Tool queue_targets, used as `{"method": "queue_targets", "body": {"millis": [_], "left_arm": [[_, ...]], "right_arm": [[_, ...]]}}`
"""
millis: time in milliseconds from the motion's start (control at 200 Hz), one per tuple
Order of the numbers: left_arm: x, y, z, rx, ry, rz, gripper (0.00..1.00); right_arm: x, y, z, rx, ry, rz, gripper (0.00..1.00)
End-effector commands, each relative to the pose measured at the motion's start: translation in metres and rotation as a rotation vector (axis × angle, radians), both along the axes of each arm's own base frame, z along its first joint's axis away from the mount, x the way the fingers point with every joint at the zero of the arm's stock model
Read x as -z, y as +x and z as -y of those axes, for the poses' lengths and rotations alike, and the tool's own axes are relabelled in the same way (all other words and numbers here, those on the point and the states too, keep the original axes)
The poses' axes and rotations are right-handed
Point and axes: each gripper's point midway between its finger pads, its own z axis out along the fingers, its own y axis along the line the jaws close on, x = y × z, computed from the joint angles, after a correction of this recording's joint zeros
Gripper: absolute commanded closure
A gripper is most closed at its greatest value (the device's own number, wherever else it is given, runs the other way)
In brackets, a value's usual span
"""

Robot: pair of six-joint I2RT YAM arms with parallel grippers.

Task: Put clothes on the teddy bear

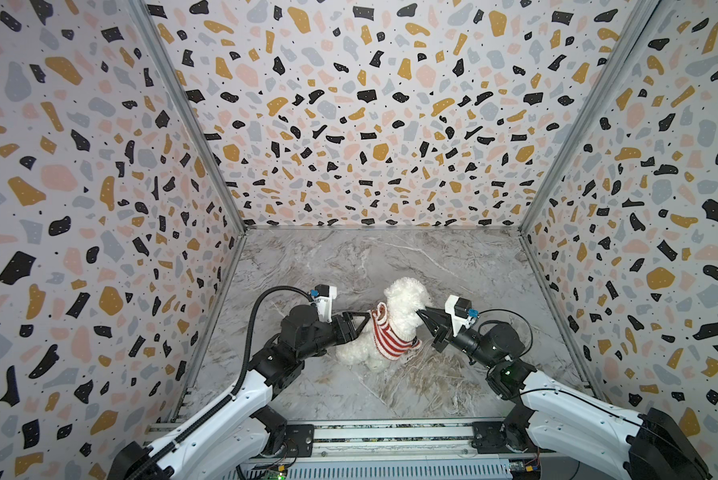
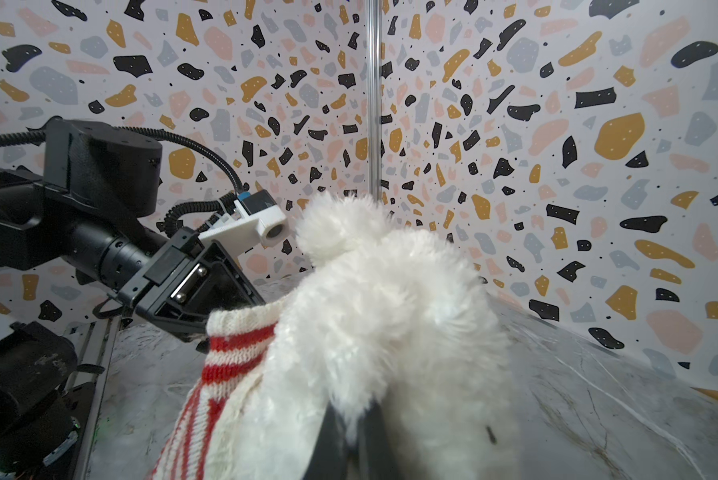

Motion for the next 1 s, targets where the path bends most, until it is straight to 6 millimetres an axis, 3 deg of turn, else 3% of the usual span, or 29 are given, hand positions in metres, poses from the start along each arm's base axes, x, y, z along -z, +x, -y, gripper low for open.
{"method": "queue_targets", "body": {"millis": [0, 290, 481, 526, 601, 686, 801, 996], "left_arm": [[-0.024, -0.002, 0.012, 0.035, -0.135, 0.042, 0.44], [-0.06, -0.003, 0.018, 0.068, -0.249, 0.118, 0.99], [-0.076, 0.006, 0.019, 0.049, -0.239, 0.177, 1.0], [-0.082, 0.01, 0.02, 0.048, -0.219, 0.207, 1.0], [-0.092, 0.015, 0.023, 0.061, -0.143, 0.267, 1.0], [-0.095, 0.02, 0.025, 0.09, -0.026, 0.336, 1.0], [-0.065, 0.022, 0.027, 0.148, 0.146, 0.309, 1.0], [-0.008, 0.011, 0.026, 0.19, 0.162, 0.209, 1.0]], "right_arm": [[-0.024, -0.005, 0.001, -0.009, 0.061, 0.073, 1.0], [-0.013, -0.001, 0.003, 0.02, 0.039, 0.049, 1.0], [-0.008, -0.001, 0.004, 0.029, 0.026, 0.031, 0.97], [-0.006, -0.001, 0.005, 0.032, 0.02, 0.023, 0.9], [-0.003, 0.001, 0.006, 0.041, 0.011, -0.011, 0.67], [-0.002, 0.0, 0.009, 0.047, 0.008, -0.045, 0.49], [0.006, 0.0, 0.011, 0.053, -0.025, -0.121, 0.37], [0.031, 0.008, 0.017, 0.11, -0.1, -0.254, 0.31]]}}
